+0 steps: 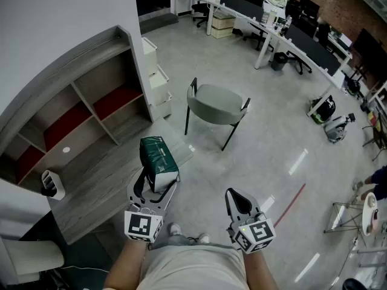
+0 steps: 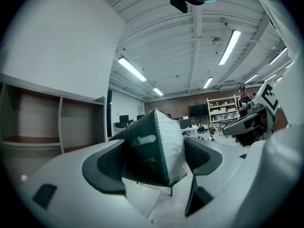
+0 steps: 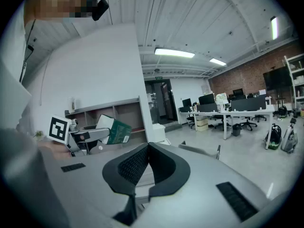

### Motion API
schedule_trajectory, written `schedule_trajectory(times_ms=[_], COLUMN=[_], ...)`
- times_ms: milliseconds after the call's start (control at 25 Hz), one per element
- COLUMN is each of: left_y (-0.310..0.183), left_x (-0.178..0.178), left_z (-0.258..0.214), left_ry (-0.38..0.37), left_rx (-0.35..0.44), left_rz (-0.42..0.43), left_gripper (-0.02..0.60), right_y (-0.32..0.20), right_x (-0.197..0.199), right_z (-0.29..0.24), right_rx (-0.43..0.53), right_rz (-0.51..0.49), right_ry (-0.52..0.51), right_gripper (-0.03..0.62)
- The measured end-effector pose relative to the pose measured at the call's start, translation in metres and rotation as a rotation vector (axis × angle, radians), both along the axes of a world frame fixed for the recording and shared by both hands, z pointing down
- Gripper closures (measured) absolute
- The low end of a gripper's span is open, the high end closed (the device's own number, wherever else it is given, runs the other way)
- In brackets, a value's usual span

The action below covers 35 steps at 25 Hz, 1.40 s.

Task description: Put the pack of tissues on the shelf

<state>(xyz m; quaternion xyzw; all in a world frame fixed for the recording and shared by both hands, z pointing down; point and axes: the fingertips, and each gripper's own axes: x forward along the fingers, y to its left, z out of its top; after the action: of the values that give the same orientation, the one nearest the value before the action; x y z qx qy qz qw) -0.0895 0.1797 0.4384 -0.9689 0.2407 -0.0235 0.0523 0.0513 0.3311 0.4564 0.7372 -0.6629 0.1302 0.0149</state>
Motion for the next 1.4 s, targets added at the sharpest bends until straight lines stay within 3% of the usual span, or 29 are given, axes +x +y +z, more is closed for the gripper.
schedule_trajectory(times_ms=[240, 840, 1040, 1120, 1400], left_y=[-0.022, -0.117, -0.153, -0.17, -0.237], left_x=[-0.012, -0.037, -0.02, -0.011, 0.036], left_z=[0.003, 0.012, 0.014, 0.015, 0.001], left_ry=[0.008, 0.027, -0.003, -0.01, -0.027], left_rx=[0.011, 0.007, -0.005, -0.023, 0.047], left_rz=[-0.024, -0.055, -0.095, -0.14, -0.323], left_gripper=[0.189, 0.198, 0.199, 0.201, 0.204], right_y=[-0.018, -0.099, -0.143, -0.164, -0.253], right_x=[-0.009, -0.023, -0.001, 0.012, 0.097], right_z=[-0.004, 0.011, 0.018, 0.02, 0.017], right_rx=[0.034, -0.008, -0.005, -0.003, -0.016], right_rz=[0.003, 0.031, -0.013, -0.048, -0.21], right_ry=[-0.013, -0.02, -0.037, -0.041, -0.064], right_gripper=[0.566, 0.566, 0.566, 0.566, 0.566])
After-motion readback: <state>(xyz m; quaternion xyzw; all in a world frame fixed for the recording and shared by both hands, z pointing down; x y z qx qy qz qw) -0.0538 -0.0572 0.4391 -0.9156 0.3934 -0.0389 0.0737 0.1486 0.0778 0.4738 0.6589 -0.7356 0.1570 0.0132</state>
